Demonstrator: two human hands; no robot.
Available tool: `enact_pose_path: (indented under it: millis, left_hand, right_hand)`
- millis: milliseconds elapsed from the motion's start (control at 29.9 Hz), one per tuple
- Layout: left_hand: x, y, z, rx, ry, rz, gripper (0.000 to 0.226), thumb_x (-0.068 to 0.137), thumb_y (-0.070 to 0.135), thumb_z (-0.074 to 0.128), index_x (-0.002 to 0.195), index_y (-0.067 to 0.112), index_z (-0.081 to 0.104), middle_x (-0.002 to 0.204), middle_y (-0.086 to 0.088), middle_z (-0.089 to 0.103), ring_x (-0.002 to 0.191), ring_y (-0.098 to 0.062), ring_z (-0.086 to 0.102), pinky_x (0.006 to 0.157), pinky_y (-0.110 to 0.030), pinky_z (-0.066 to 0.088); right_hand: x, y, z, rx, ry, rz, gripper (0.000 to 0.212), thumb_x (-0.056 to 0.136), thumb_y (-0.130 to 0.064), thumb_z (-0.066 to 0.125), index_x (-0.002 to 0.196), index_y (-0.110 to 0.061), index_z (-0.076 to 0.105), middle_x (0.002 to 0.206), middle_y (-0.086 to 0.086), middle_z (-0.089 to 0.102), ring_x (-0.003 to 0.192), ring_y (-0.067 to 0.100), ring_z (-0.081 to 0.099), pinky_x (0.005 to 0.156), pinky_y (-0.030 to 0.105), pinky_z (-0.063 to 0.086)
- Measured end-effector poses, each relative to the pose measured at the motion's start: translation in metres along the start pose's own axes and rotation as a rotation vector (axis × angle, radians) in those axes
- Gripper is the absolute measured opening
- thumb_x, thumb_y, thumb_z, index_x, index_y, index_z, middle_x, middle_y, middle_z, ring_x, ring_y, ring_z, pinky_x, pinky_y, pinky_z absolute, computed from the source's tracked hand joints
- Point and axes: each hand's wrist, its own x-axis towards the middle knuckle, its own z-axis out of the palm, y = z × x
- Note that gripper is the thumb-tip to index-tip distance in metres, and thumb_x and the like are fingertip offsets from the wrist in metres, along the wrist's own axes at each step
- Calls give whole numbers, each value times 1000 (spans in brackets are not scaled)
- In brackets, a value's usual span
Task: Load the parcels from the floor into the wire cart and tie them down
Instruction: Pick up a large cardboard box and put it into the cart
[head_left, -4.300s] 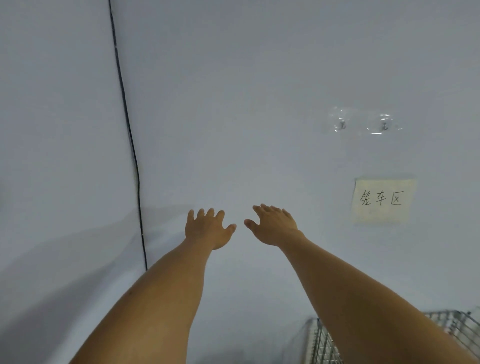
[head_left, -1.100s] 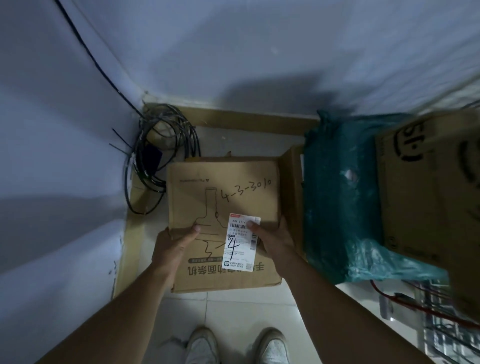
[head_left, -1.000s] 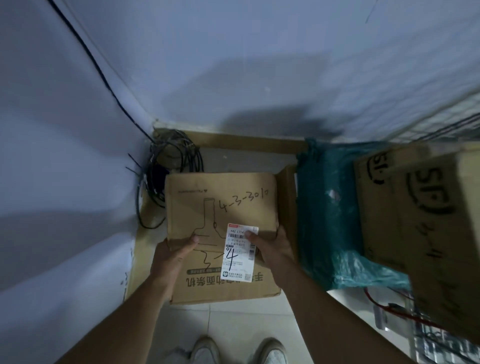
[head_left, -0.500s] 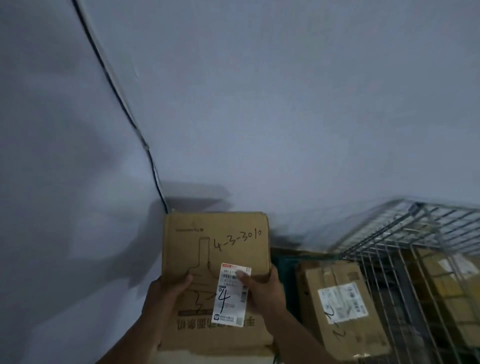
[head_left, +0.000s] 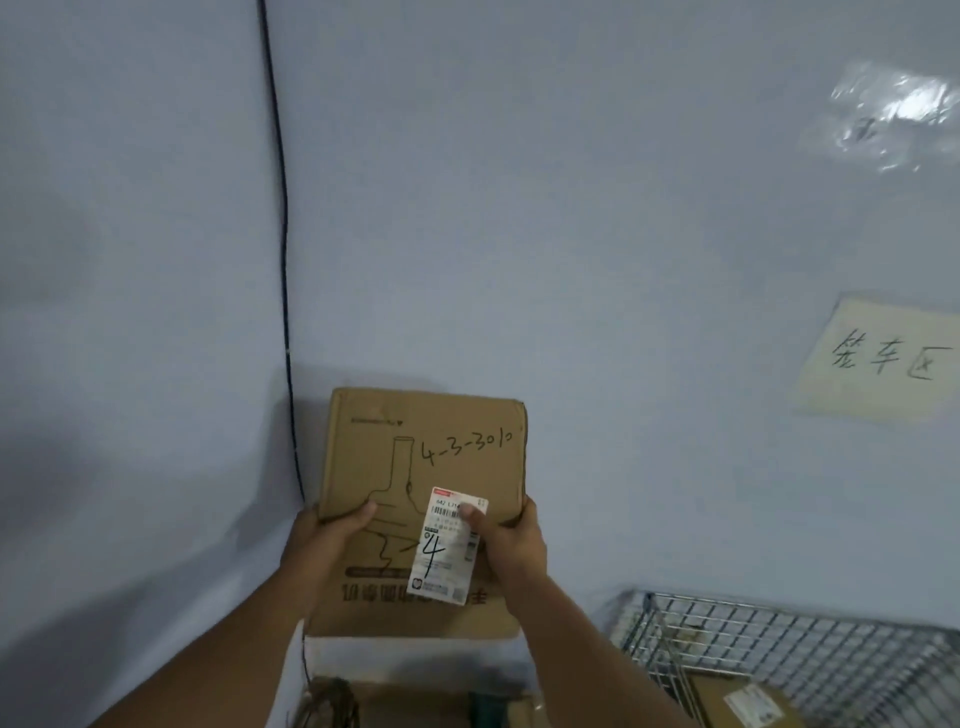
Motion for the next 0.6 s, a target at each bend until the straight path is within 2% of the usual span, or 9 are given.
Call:
enact_pose_path:
  millis: [100,167,234,301,367,501,601]
  left_hand:
    - [-26,84,5,-31,-35,110,89,47,62,97,123,26,70,108,0,79,104,-29,74,96,-55,57]
    - [-52,135,9,-23,-53,192,72,57,55,96,119,26,71,105,0,80,102,-29,74,95,-54,58]
    - [-80,180,13,-12,-60,285,51,72,44,92,115,26,71,102,1,80,101,-27,74,91,-47,59]
    - [-103,219,18,-8,-82,363,39,78,38,89,111,28,70,96,4,81,99,-26,75,89,-46,60]
    - [-123,250,24,-17,-120,412,39,79,36,88,112,27,70,95,3,81,97,-26,76,90,-50,60]
    - [-151,287,53,-45,-190,451,59,74,43,90,123,23,67,105,-3,80,100,-29,75,90,-53,60]
    - [-176,300,98,-60,-267,472,53,77,42,88,122,23,65,106,-3,79,101,-29,74,89,-51,60]
  right_hand:
    - [-27,-86,-15,23,28,-131,88,70,-52,90,142,-33,44,116,-6,67,89,11,65,74,33,58]
    - [-49,-136,-26,45,48,-201,87,69,-52,90,141,-34,44,116,-7,67,90,9,65,69,29,55]
    - [-73,-180,-38,62,72,-259,85,70,-53,89,140,-35,44,118,-6,68,90,9,66,67,28,53]
    - [-97,-216,-51,81,98,-308,83,72,-52,88,140,-34,44,117,-6,68,91,9,65,67,27,52]
    - [-119,-244,-65,101,126,-355,83,73,-51,88,141,-33,43,115,-7,67,92,9,64,71,29,52]
    - [-156,-284,-109,97,218,-433,82,74,-52,87,140,-32,44,115,-6,68,98,16,66,85,39,58]
    - [-179,-300,-160,71,318,-464,82,76,-53,86,142,-31,43,119,-5,68,104,22,66,90,43,58]
